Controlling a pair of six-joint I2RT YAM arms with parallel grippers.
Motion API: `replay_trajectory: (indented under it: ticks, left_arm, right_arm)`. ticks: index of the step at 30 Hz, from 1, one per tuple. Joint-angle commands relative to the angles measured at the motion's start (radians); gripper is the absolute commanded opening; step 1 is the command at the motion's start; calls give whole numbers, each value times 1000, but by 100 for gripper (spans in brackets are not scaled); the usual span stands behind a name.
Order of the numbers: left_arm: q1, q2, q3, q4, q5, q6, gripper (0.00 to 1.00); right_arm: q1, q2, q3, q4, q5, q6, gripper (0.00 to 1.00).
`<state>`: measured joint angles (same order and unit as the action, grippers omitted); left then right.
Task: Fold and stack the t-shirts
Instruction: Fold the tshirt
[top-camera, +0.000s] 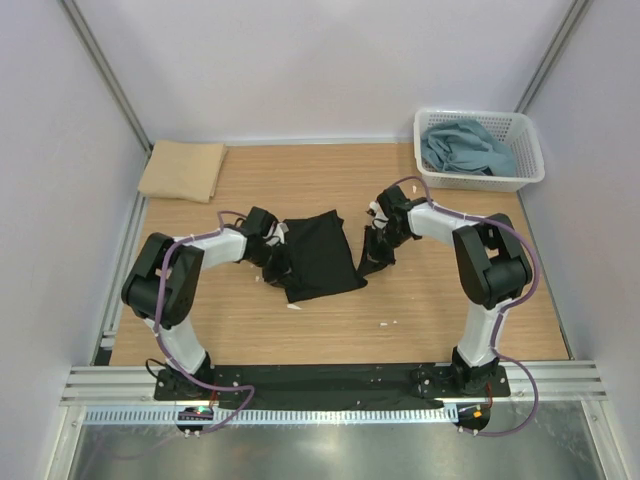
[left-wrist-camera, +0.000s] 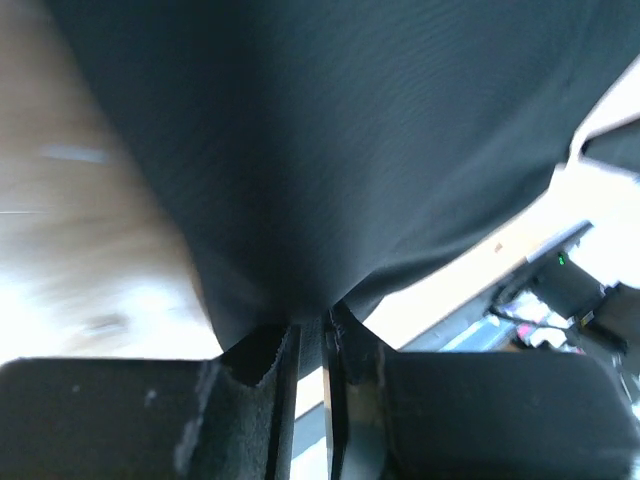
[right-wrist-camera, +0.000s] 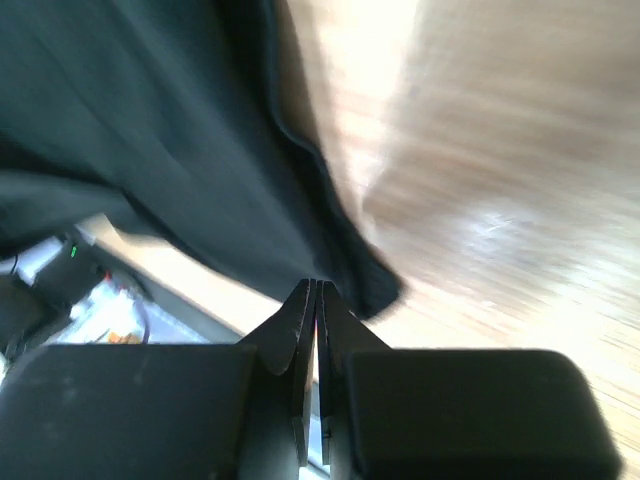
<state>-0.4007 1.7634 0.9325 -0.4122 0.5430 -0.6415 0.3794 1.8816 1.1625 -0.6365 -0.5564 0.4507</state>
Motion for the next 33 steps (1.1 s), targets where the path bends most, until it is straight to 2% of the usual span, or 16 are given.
replay_trajectory:
  ticks: [1,4,7,11,14,17,18,21,23,25,26,33]
  left_arm:
    - [-111,-10,-47,101,46,-111,15]
    - [-205,1,-37,193,67,-230,18]
    - [-297,63,57,254,112,-311,20]
    - [-368,166,297,335,215,-412,20]
    - [-363,147,414,342,212,-455,22]
    - [-302,107,471,247,183,-403,22]
    - [-249,97,468,199,181,-386,22]
    - [-149,74,453,80,175,-267,22]
    - [-63,74,472,15,169,-137,22]
    - [-8,74,509,-117,118,-57,22]
    - [5,71,519,-175,98,7,23]
    - [37,-18,493,-286,-66,123,22]
  right_arm:
    - [-7,-76,62,-16,148,28,9]
    - [-52,-128,26,15,206,98,10]
    - [-149,-214,-47,37,248,134,11]
    - [-246,-303,-136,35,259,99,13]
    - [-264,-352,-190,8,234,69,13]
    - [-264,-401,-285,43,191,101,14]
    - [-266,-410,-334,78,165,115,14]
    - [-266,-443,-424,147,121,175,13]
    - [-264,-447,-460,216,76,209,12]
    - [-264,-440,-504,288,55,253,11]
    - [-264,-432,-515,314,38,264,10]
    - [-264,-306,-505,486,-19,347,9]
